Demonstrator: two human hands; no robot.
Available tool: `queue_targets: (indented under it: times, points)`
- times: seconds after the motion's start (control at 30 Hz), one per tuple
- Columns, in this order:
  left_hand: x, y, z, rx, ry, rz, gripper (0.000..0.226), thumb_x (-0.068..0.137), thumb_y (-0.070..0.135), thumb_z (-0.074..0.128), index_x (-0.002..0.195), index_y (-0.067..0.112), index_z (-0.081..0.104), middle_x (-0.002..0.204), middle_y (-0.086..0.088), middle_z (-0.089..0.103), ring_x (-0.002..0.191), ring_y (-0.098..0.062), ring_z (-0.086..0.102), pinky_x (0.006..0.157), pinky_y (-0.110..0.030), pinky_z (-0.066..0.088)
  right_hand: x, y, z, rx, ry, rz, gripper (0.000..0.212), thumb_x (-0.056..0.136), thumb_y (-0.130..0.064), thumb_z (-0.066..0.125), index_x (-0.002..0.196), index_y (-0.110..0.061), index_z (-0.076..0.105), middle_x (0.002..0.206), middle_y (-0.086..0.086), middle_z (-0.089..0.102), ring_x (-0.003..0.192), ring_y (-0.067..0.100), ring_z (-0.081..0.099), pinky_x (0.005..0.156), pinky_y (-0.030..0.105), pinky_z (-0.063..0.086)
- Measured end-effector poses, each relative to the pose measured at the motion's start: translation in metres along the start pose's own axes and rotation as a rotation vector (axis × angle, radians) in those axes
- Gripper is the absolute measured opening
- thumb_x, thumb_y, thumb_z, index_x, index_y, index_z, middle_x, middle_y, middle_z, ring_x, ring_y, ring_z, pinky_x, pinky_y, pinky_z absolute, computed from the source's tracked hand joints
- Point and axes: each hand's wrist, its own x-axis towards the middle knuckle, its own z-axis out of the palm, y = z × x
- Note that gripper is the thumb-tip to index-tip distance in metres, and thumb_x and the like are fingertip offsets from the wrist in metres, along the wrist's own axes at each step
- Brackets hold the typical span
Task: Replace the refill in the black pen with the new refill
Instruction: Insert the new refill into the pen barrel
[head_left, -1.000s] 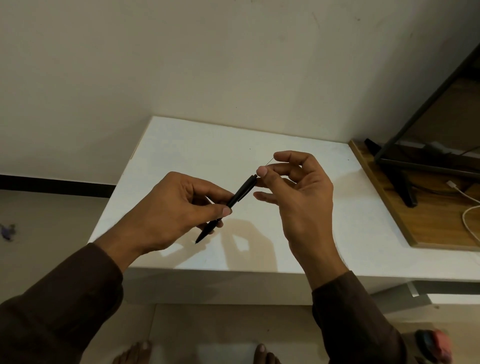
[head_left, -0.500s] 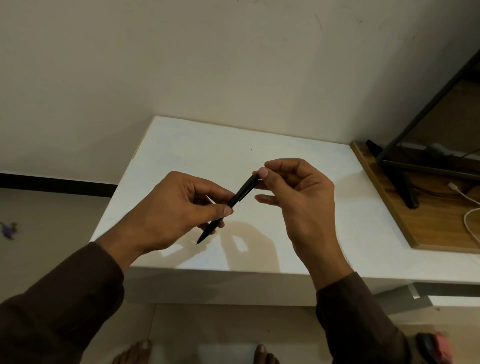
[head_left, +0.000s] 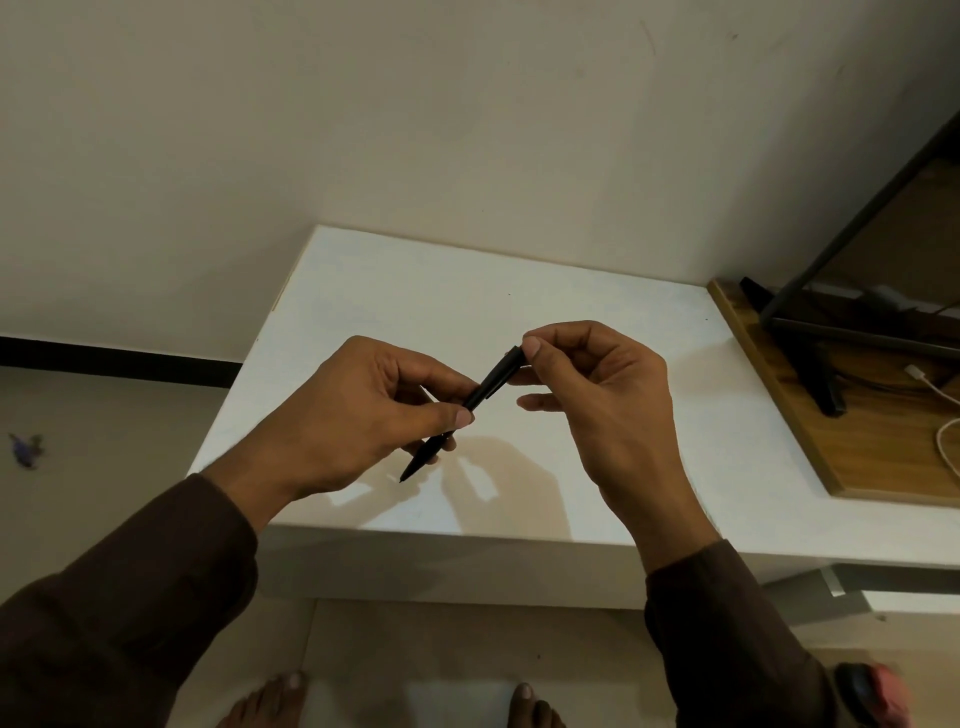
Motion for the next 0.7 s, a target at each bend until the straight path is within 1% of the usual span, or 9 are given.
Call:
queue_targets:
  times: [0.17,0.27,0.4,0.6,0.7]
  points:
    - [0.0004,0.0003,0.0004,-0.009,-0.004,0.000,0.018,0.087,0.010,0.078,0.097,0.024,0.085,0.082,-0.003,0.083,0.074,-0.021,0.080,0.069,-0.032,0.066,-0.0011,-0.0004,-0.0003,-0.033,-0.001,-0.021,0.010,0.099,-0.013,0.067,0.096,-0.013,0.077,0.087,0.003,0.081,0.083,0.020,0.079,0.068,0.031,0.064]
    - [-0.0003,0.0004,0.0004,-0.015,-0.005,-0.002,0.018,0.088,0.010,0.078,0.097,0.023,0.085,0.082,-0.004,0.082,0.074,-0.021,0.080,0.067,-0.030,0.065,-0.0021,0.0000,-0.0001,-0.073,0.010,-0.042,0.010,0.099,-0.013,0.068,0.098,-0.012,0.077,0.087,0.003,0.081,0.084,0.019,0.079,0.069,0.029,0.064]
    - [0.0001,0.0004,0.0014,-0.012,-0.003,0.005,0.017,0.088,0.010,0.078,0.099,0.021,0.084,0.082,-0.003,0.083,0.073,-0.021,0.080,0.066,-0.029,0.065,-0.0025,-0.0006,0.0014,-0.121,0.023,-0.071,0.011,0.099,-0.014,0.068,0.108,-0.013,0.075,0.093,0.002,0.081,0.084,0.016,0.079,0.069,0.027,0.064]
    - [0.0000,0.0001,0.0015,-0.020,0.002,-0.002,0.017,0.087,0.010,0.078,0.100,0.019,0.084,0.083,-0.004,0.083,0.074,-0.022,0.080,0.066,-0.029,0.065,-0.0028,-0.0006,0.0011,-0.153,0.023,-0.073,0.011,0.099,-0.014,0.067,0.105,-0.011,0.076,0.095,0.004,0.080,0.085,0.017,0.078,0.072,0.030,0.065]
    - [0.0003,-0.0002,0.0013,-0.018,0.003,-0.006,0.017,0.088,0.010,0.078,0.099,0.021,0.084,0.083,-0.003,0.083,0.074,-0.022,0.080,0.067,-0.031,0.065,-0.0020,0.0006,0.0013,-0.170,0.022,-0.080,0.011,0.099,-0.017,0.068,0.105,-0.014,0.077,0.094,0.002,0.080,0.085,0.016,0.078,0.072,0.030,0.065]
